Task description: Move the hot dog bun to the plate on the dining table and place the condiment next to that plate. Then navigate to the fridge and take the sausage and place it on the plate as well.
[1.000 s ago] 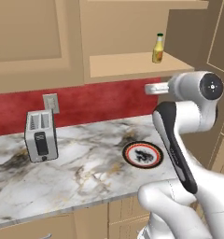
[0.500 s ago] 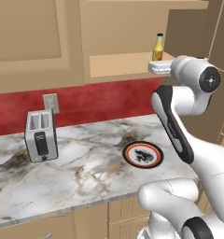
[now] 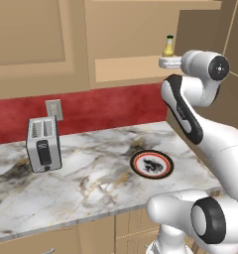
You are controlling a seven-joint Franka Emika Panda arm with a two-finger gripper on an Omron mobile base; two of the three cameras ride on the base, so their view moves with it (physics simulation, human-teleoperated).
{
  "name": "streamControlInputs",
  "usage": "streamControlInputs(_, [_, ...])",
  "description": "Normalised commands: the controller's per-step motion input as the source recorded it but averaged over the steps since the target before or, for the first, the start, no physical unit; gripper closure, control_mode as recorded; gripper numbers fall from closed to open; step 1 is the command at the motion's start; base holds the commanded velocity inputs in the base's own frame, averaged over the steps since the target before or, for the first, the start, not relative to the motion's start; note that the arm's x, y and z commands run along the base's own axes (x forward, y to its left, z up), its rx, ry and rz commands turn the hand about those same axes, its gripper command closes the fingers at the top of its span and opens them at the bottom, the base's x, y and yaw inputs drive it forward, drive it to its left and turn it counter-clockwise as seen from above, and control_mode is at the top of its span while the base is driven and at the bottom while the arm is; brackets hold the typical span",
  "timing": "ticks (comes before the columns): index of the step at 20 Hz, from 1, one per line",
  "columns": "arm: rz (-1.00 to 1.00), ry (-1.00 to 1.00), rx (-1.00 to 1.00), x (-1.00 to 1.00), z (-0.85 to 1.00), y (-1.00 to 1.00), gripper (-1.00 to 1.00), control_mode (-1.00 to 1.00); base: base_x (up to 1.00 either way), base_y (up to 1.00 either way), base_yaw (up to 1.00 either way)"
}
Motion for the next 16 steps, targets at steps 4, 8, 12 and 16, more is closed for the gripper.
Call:
streamControlInputs(4, [0.00,0.03,0.00,0.66,0.00,-0.14,-1.00,-1.00,0.00,0.00,0.00])
streamControlInputs(8, [0.00,0.00,0.00,0.40,0.00,-0.16,-1.00,-1.00,0.00,0.00,0.00])
streamControlInputs(12, [-0.02,0.00,0.00,0.36,0.00,-0.18,-1.00,-1.00,0.00,0.00,0.00])
streamControlInputs(16, [-0.07,0.01,0.00,0.15,0.00,-0.04,-1.00,-1.00,0.00,0.00,0.00])
